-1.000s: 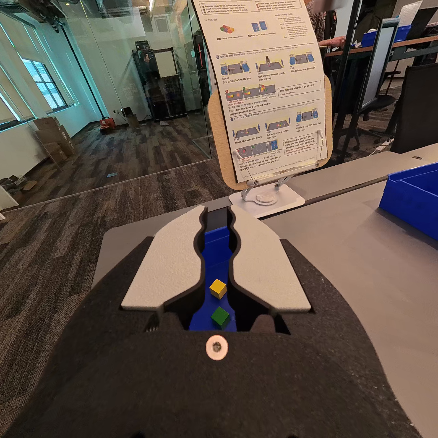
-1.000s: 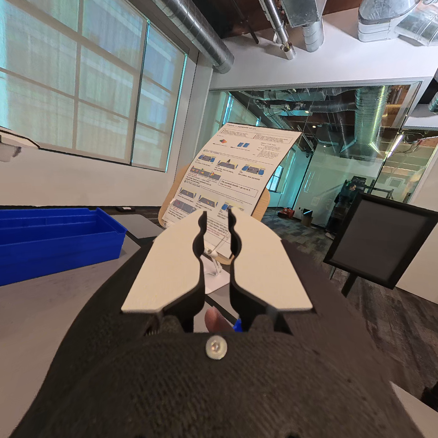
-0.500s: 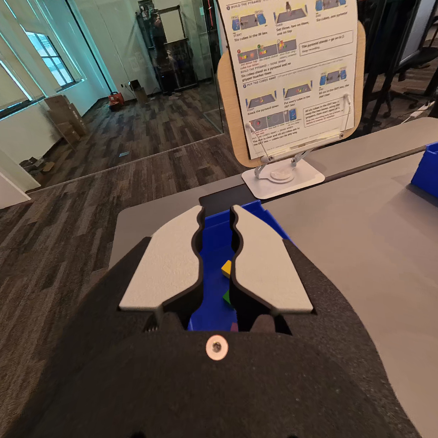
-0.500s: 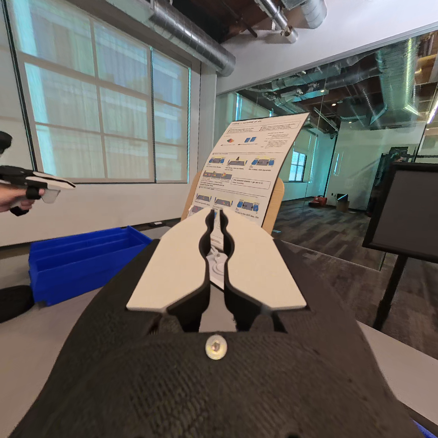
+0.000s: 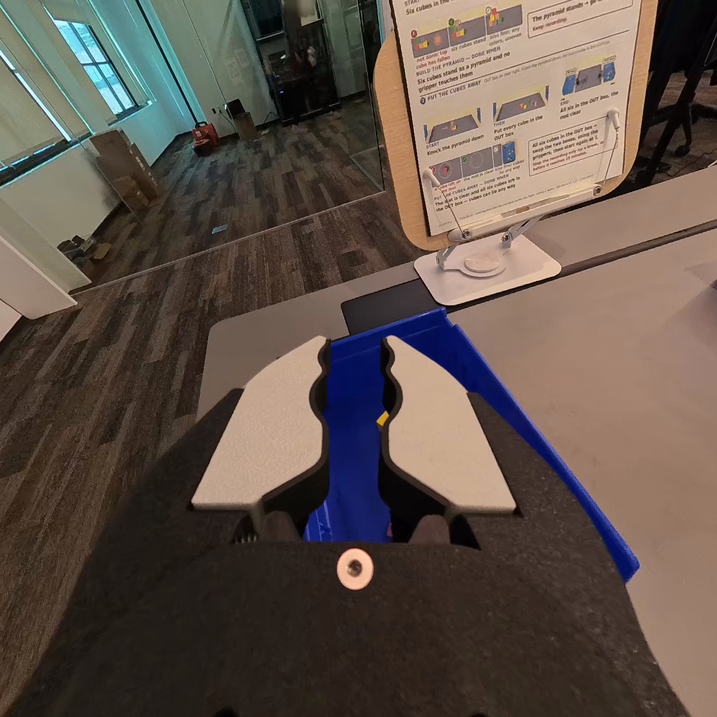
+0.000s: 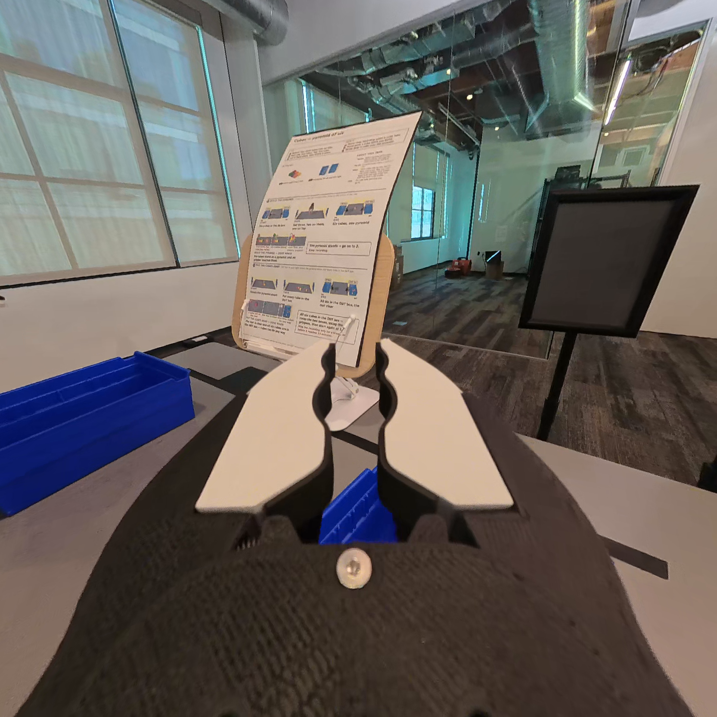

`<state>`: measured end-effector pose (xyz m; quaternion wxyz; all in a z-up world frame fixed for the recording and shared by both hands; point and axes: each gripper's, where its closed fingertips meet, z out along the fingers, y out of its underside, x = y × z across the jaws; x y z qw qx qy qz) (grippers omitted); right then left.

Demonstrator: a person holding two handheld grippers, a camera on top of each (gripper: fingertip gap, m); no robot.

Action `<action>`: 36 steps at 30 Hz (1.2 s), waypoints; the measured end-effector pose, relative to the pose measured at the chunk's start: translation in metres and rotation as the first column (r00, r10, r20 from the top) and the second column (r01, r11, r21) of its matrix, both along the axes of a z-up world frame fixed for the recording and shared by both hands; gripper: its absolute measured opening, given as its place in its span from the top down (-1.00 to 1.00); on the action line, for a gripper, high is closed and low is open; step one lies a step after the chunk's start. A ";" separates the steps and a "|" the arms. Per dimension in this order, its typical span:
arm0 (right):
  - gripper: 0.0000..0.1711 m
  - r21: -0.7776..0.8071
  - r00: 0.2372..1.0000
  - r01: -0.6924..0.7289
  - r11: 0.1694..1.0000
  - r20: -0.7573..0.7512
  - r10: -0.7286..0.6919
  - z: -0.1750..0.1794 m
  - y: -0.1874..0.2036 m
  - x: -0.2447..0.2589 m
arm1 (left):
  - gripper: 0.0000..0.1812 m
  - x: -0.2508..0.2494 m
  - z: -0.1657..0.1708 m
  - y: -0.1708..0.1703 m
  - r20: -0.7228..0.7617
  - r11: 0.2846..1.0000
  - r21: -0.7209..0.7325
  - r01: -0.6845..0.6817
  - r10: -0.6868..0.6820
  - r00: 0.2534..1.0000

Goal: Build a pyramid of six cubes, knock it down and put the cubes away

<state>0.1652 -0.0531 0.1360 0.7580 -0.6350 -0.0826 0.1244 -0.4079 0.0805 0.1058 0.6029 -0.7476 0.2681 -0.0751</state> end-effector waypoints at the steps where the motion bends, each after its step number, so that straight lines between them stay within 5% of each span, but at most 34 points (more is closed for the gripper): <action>1: 0.77 -0.015 1.000 0.002 1.000 0.005 -0.002 -0.002 0.001 0.000 | 0.73 -0.001 -0.002 0.000 -0.002 1.000 -0.015 0.000 0.000 1.000; 14: 0.72 -0.249 0.989 0.055 0.967 0.143 -0.020 -0.035 0.012 -0.005 | 0.83 -0.017 -0.086 -0.010 -0.208 0.910 -0.414 -0.030 -0.062 0.976; 22: 0.69 -0.282 0.985 0.051 0.958 0.170 -0.003 -0.043 0.016 -0.009 | 0.82 -0.015 -0.151 -0.038 -0.250 0.680 -0.733 -0.020 -0.242 0.937; 36: 0.64 -0.299 0.985 0.048 0.953 0.173 0.004 -0.047 0.015 -0.006 | 0.76 -0.012 -0.192 -0.037 -0.338 0.609 -0.792 -0.044 -0.378 0.862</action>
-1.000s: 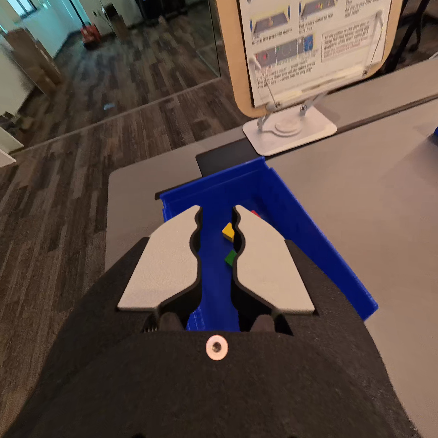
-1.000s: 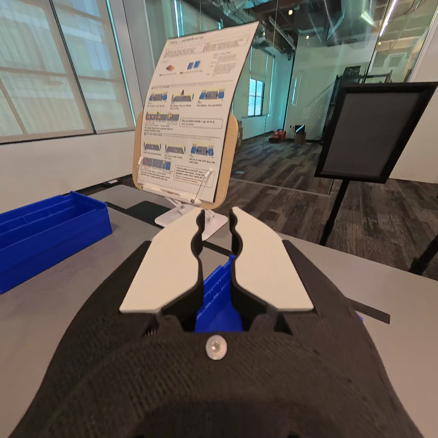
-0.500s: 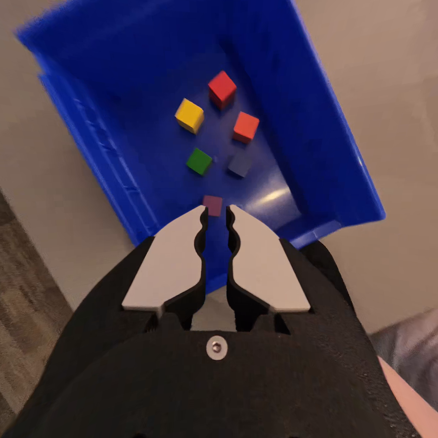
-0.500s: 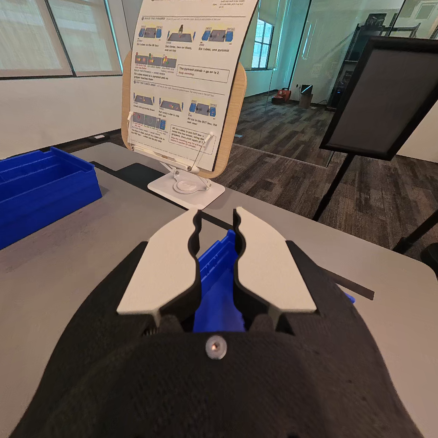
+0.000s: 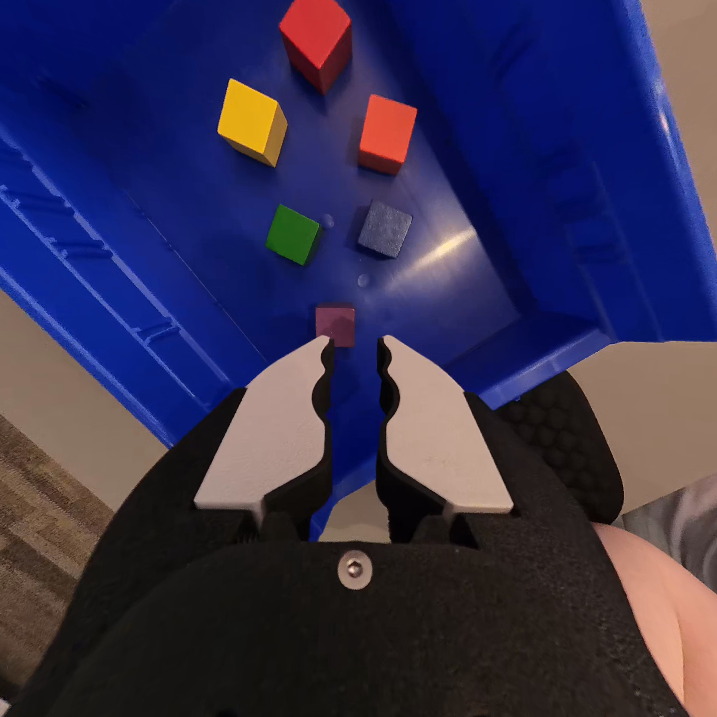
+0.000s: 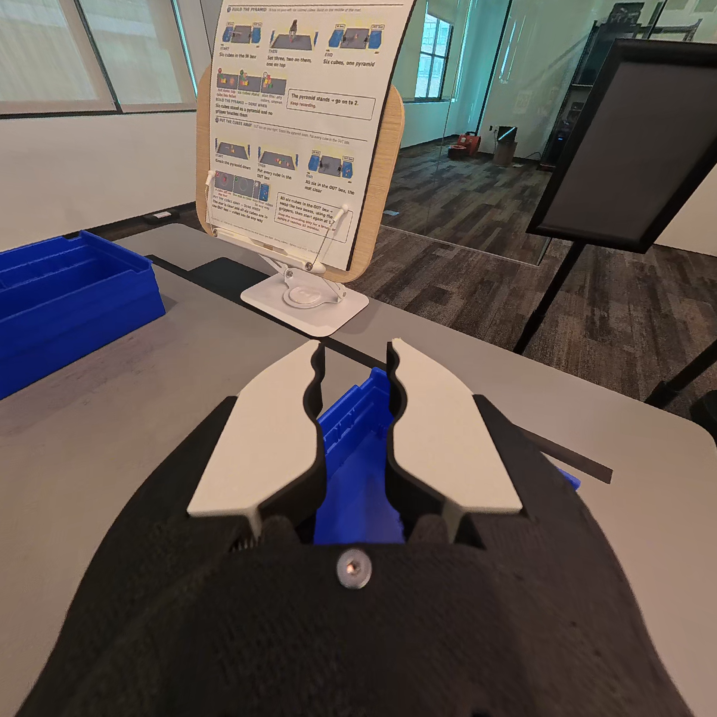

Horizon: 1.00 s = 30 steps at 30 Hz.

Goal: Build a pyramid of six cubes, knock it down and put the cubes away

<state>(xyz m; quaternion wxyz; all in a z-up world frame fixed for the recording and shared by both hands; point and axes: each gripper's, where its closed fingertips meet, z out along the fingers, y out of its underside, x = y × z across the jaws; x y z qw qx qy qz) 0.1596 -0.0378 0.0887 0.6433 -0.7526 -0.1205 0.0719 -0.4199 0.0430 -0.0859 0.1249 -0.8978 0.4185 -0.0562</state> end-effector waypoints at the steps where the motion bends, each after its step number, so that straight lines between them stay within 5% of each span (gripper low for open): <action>1: 0.64 0.001 1.000 0.001 1.000 -0.001 -0.001 0.000 0.000 0.001 | 0.76 0.001 0.000 0.001 0.009 1.000 -0.001 0.000 0.000 1.000; 30: 0.54 -0.057 0.999 0.022 0.998 0.026 -0.020 -0.014 0.005 0.004 | 0.70 -0.012 -0.007 0.002 -0.052 1.000 -0.003 -0.015 0.014 0.999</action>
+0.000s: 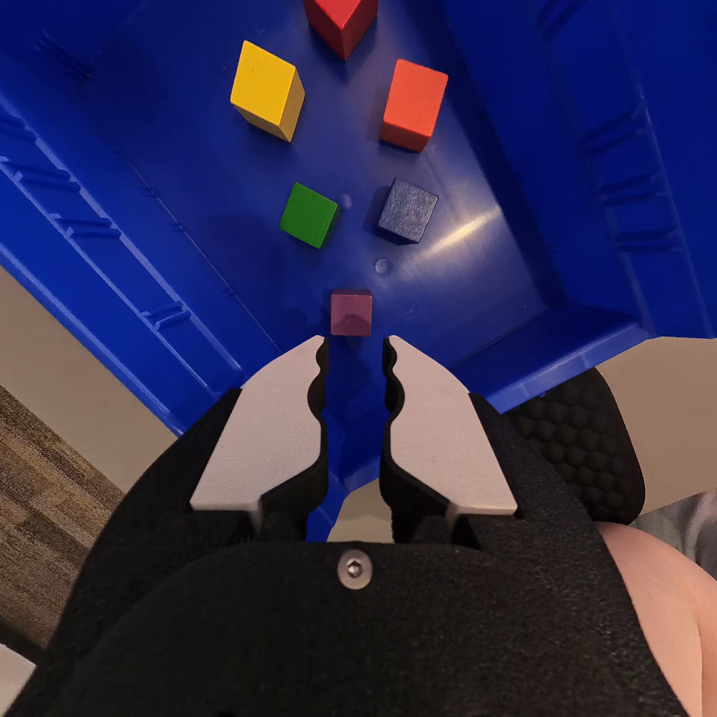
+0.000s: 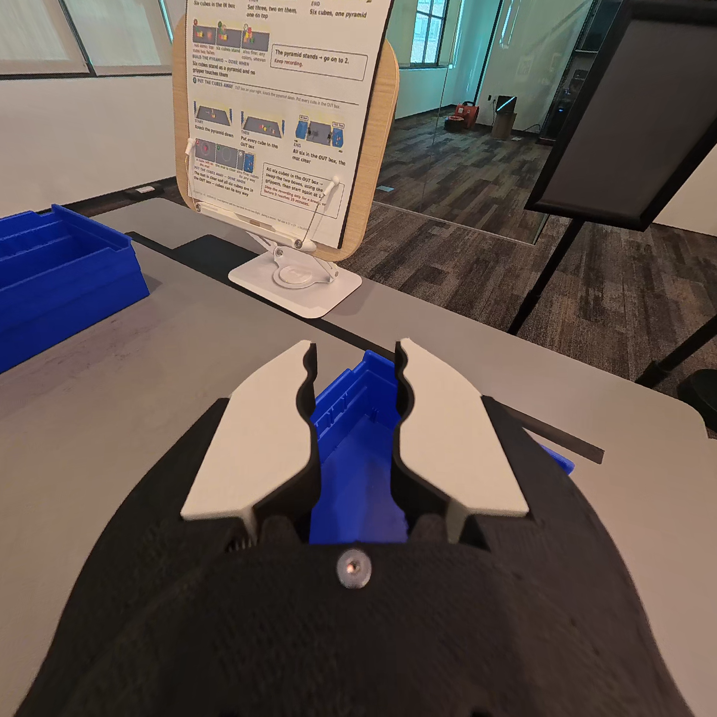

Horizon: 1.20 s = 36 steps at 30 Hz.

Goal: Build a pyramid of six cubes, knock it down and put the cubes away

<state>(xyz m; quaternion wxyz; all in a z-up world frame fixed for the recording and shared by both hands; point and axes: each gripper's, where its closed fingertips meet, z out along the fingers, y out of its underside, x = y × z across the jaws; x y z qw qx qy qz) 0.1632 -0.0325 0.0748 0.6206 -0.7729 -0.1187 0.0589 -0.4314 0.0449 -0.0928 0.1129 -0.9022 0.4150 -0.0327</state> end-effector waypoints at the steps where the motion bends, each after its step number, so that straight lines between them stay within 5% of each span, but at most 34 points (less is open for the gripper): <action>1: 0.54 -0.002 1.000 0.000 1.000 0.001 0.000 0.000 0.000 0.000 | 0.70 -0.001 0.000 0.000 -0.001 1.000 -0.001 -0.002 0.002 1.000; 36: 0.45 -0.064 1.000 0.005 0.998 0.031 -0.003 -0.017 0.007 0.001 | 0.59 -0.008 -0.028 0.009 -0.103 1.000 -0.028 0.010 -0.013 0.995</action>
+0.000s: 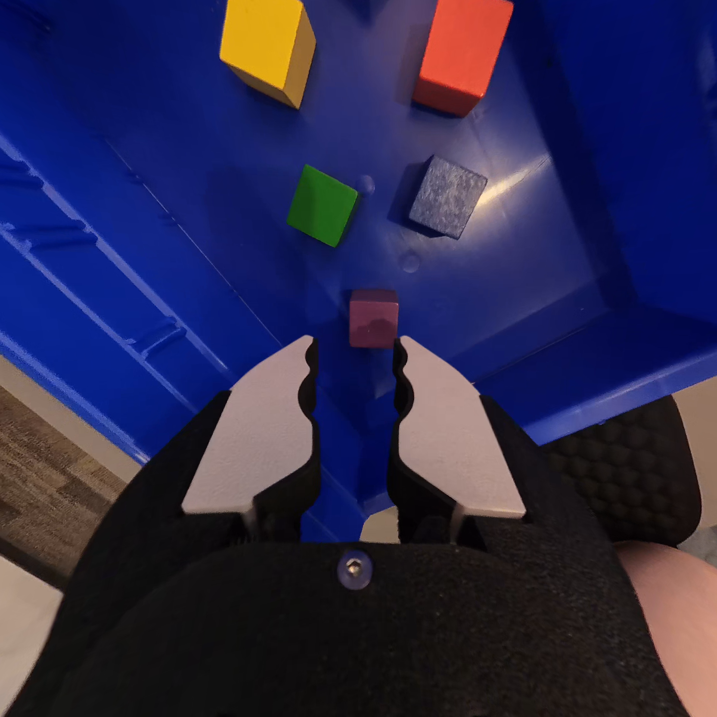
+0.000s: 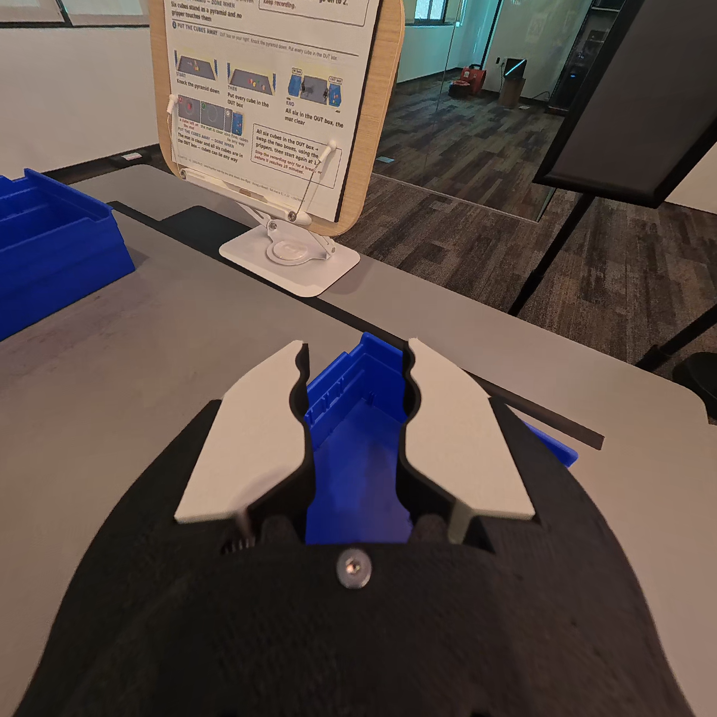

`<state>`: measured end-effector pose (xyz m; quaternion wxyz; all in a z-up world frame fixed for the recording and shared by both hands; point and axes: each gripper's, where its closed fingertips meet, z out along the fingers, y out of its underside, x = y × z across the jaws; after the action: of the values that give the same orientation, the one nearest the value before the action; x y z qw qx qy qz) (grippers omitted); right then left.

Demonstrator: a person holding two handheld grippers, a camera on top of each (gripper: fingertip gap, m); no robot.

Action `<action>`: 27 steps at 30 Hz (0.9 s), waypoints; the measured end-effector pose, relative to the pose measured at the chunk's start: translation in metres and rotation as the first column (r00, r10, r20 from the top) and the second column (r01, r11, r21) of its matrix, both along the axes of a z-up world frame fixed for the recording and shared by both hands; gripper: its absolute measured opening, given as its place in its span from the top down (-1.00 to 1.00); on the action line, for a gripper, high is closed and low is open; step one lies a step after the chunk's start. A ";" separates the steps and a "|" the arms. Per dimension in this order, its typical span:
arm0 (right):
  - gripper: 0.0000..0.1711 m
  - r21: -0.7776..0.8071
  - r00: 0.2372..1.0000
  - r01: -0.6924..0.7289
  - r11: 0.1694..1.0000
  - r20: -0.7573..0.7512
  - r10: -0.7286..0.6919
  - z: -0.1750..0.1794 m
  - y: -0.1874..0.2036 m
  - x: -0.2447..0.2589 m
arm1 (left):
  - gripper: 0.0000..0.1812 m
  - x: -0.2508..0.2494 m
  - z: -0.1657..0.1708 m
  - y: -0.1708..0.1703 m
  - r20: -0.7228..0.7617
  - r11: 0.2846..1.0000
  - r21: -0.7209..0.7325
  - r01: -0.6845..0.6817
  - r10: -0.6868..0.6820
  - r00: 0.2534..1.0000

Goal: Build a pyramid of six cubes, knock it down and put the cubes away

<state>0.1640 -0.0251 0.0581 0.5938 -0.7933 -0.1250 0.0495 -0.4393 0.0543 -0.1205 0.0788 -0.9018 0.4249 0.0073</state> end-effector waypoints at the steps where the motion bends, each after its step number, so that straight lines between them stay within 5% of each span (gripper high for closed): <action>1: 0.45 -0.002 1.000 0.001 1.000 0.002 -0.001 -0.001 0.000 0.000 | 0.58 0.002 0.000 -0.001 0.013 1.000 -0.007 0.003 -0.003 1.000; 27: 0.45 -0.003 1.000 0.009 1.000 -0.016 -0.010 -0.002 -0.002 0.006 | 0.64 -0.002 -0.027 -0.004 -0.051 0.995 -0.095 0.025 -0.030 0.998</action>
<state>0.1703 -0.0270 0.0564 0.5939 -0.7943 -0.1164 0.0532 -0.4412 0.0503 -0.1470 0.0251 -0.8980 0.4391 0.0100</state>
